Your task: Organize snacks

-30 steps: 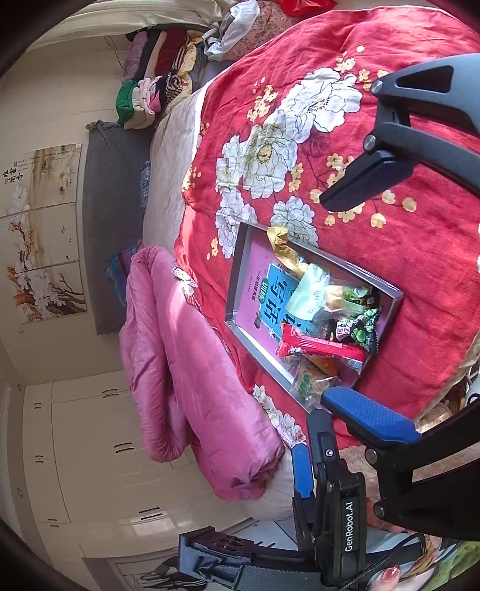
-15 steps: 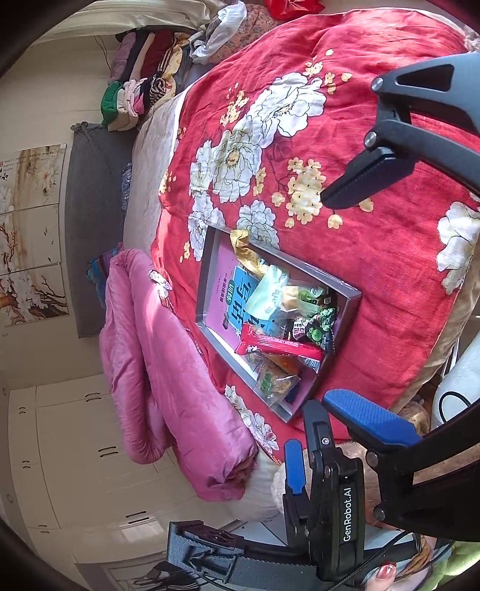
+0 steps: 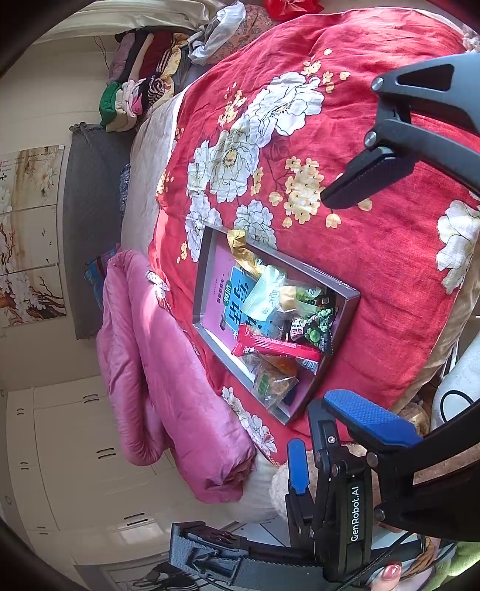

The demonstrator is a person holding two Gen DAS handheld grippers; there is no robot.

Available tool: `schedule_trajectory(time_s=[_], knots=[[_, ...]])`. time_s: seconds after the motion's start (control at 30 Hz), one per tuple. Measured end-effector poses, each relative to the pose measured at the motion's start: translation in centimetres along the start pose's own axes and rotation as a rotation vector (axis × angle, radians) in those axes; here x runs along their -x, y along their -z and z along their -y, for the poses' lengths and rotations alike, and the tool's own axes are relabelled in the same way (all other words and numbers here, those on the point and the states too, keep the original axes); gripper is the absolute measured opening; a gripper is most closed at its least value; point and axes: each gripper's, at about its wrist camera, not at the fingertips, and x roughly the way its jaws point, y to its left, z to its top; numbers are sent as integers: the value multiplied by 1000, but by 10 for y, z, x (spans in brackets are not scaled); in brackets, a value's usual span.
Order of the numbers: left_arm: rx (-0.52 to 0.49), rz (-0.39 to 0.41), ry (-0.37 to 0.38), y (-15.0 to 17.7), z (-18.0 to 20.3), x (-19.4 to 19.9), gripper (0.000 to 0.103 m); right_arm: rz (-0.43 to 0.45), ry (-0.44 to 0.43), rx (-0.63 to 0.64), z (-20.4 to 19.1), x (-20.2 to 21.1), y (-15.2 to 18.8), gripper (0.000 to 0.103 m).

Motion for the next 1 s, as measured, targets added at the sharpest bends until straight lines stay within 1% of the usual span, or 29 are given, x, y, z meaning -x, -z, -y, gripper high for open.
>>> schedule_trajectory(time_s=[1.0], knots=[[7,-2,-2,-2,-4,-2,81,-3,17,-10,4,-1,1,99]])
